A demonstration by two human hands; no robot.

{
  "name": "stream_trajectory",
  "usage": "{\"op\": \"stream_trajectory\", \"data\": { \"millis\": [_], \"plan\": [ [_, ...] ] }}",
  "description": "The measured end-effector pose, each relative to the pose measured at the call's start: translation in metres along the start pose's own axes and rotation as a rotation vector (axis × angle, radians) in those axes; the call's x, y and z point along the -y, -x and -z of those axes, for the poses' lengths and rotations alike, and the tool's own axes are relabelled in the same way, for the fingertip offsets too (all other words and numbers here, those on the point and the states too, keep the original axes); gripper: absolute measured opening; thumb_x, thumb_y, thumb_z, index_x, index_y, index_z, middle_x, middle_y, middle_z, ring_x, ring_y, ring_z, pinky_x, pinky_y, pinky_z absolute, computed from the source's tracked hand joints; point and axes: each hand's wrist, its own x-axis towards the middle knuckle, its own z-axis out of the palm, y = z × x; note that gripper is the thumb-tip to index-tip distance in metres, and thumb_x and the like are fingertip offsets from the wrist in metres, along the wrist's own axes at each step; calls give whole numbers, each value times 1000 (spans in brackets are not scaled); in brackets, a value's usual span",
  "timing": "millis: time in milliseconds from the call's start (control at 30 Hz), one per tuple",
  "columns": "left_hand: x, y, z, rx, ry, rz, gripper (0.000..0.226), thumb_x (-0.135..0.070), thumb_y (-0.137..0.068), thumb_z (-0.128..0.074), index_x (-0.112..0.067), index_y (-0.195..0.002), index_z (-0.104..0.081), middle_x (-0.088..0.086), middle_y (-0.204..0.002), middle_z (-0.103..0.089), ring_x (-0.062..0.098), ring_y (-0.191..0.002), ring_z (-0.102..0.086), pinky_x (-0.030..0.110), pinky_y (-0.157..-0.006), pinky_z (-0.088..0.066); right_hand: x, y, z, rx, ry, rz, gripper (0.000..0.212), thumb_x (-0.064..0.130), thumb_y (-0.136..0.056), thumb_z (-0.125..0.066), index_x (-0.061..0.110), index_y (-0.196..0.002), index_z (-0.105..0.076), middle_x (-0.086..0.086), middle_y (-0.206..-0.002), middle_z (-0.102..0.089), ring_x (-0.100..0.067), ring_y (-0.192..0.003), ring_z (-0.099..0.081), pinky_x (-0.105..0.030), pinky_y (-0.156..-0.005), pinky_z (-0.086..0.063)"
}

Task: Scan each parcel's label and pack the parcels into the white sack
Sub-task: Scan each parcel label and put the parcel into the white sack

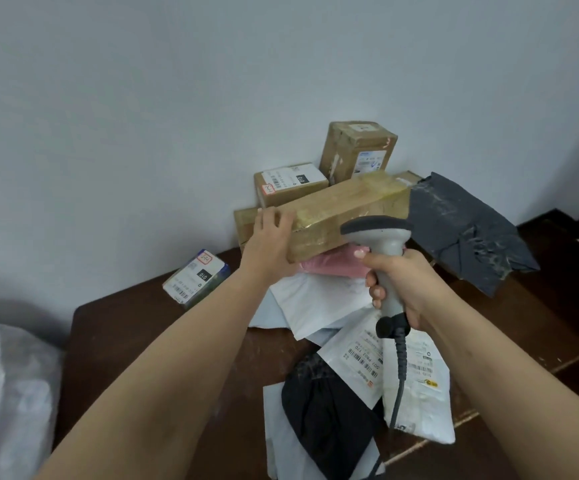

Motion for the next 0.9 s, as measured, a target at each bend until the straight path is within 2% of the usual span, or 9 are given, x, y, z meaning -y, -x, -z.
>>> {"op": "stream_trajectory", "data": {
  "millis": [100, 167, 200, 367, 467, 600, 700, 833, 900],
  "plan": [
    [15, 37, 34, -51, 295, 14, 89, -30, -60, -81, -9, -132, -34, 10, -123, -41, 27, -107, -50, 42, -86, -52, 9, 12, -17, 0, -25, 78, 16, 13, -92, -66, 6, -83, -55, -7, -50, -47, -14, -35, -38, -22, -38, -35],
    [30, 69, 58, -79, 440, 127, 78, -27, -68, -80, -13, -128, -31, 1, -114, -45, 16, -96, -52, 23, -76, -48, 14, 20, -34, 33, -36, 123, 15, 12, -92, -66, 5, -85, -55, -7, -49, -48, -14, -35, -38, -22, -37, -36],
    [39, 87, 69, -105, 502, 204, 73, -28, -72, -78, -18, -127, -30, -1, -111, -47, 13, -92, -53, 20, -74, -47, 16, 25, -45, 56, -38, 140, 15, 12, -92, -66, 5, -85, -55, -6, -48, -48, -14, -34, -38, -22, -37, -36],
    [97, 178, 93, -290, 856, 559, 59, -54, -73, -61, -28, -125, -49, 0, -117, -58, 17, -104, -58, 29, -84, -51, 14, 49, -102, 189, -6, 142, 17, 13, -92, -66, 5, -83, -54, -6, -47, -47, -13, -32, -36, -21, -37, -35],
    [118, 230, 96, -385, 1027, 746, 42, -45, -89, -62, -22, -122, -51, 7, -120, -59, 20, -101, -62, 37, -78, -56, 0, 62, -133, 286, 77, 96, 17, 16, -93, -66, 4, -87, -56, -6, -49, -46, -13, -33, -36, -21, -36, -34],
    [133, 278, 107, -458, 1088, 900, 28, -42, -92, -62, -21, -110, -60, 4, -104, -65, 23, -86, -67, 53, -68, -59, -19, 82, -163, 405, 203, 12, 22, 20, -93, -67, 1, -101, -57, -6, -52, -46, -12, -34, -36, -22, -36, -33],
    [144, 299, 122, -491, 1065, 939, 27, -42, -87, -69, -20, -101, -64, 9, -94, -64, 26, -76, -64, 53, -61, -59, -23, 96, -178, 454, 257, 38, 24, 18, -91, -69, 2, -101, -54, -7, -53, -48, -13, -35, -36, -22, -37, -33],
    [152, 316, 140, -526, 926, 970, 22, -42, -84, -73, -22, -91, -66, 3, -88, -64, 16, -74, -63, 44, -61, -61, -20, 113, -189, 542, 336, 115, 24, 19, -89, -70, 2, -98, -55, -9, -54, -49, -14, -35, -36, -23, -37, -35],
    [155, 319, 146, -530, 890, 988, 28, -46, -81, -75, -20, -91, -67, 4, -86, -63, 16, -72, -61, 47, -60, -61, -15, 122, -193, 583, 375, 153, 23, 18, -89, -70, 0, -93, -56, -11, -55, -48, -15, -36, -36, -23, -37, -36]
  ]
}}
